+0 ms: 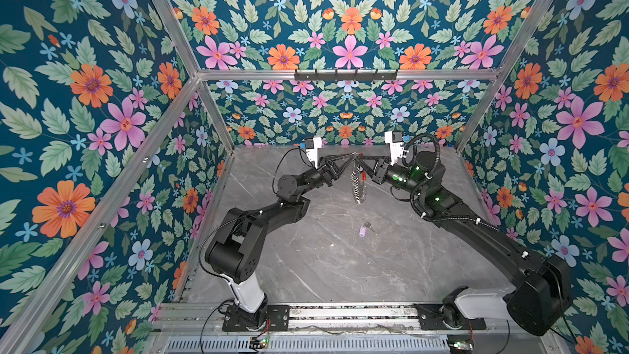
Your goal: Put the keys on the keyring
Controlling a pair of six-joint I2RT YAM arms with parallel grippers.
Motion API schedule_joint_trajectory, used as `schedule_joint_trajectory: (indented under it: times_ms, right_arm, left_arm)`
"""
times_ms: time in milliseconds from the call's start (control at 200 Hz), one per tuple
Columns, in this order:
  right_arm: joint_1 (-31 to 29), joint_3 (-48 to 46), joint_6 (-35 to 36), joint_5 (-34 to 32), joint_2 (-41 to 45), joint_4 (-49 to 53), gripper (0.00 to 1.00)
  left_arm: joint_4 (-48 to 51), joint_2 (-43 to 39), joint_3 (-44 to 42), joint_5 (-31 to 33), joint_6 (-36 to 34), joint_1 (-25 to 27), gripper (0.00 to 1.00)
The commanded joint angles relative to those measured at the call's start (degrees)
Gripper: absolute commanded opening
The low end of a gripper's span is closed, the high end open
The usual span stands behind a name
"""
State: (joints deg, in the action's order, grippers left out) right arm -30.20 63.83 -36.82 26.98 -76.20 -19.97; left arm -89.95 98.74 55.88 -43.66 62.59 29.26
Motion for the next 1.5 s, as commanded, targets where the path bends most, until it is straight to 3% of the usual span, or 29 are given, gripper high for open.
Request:
schedule_joint_trajectory:
  times_ms: [0,595,840,1076,1261,1371,1496]
  right_arm:
    - [-0.06,0.5,0.16,0.88,0.18,-3.14,0.13]
    - [-0.12,1.32,0.58,0.97,-0.66,-4.12,0.17]
    - [-0.1,1.94,1.28,0.84,-0.79,-4.04,0.0]
    - [-0.13,2.31,3.81,0.7,0.3,-1.18,0.0]
    - [-0.1,3.08,8.24,-0.92,1.71,5.44,0.0]
    - [-0.13,3.93,11.57,-1.63,2.35,9.55,0.0]
    - [-0.07,5.89,17.09,-3.18,2.77,16.75,0.0]
  left_arm:
    - [-2.91,-0.14,0.39,-0.72,0.51,0.19,0.0]
    - [-3.04,0.76,1.78,-1.52,3.37,0.36,0.0]
    - [-3.04,1.37,2.3,-1.95,3.9,0.34,0.0]
    - [-3.04,1.94,1.79,-2.42,3.79,0.36,0.0]
    - [-3.04,2.48,1.39,-3.05,2.97,0.28,0.11]
    - [-3.04,2.6,1.39,-4.28,1.78,0.06,0.27]
    - [-2.37,1.44,0.14,-6.51,-1.53,-1.29,0.28]
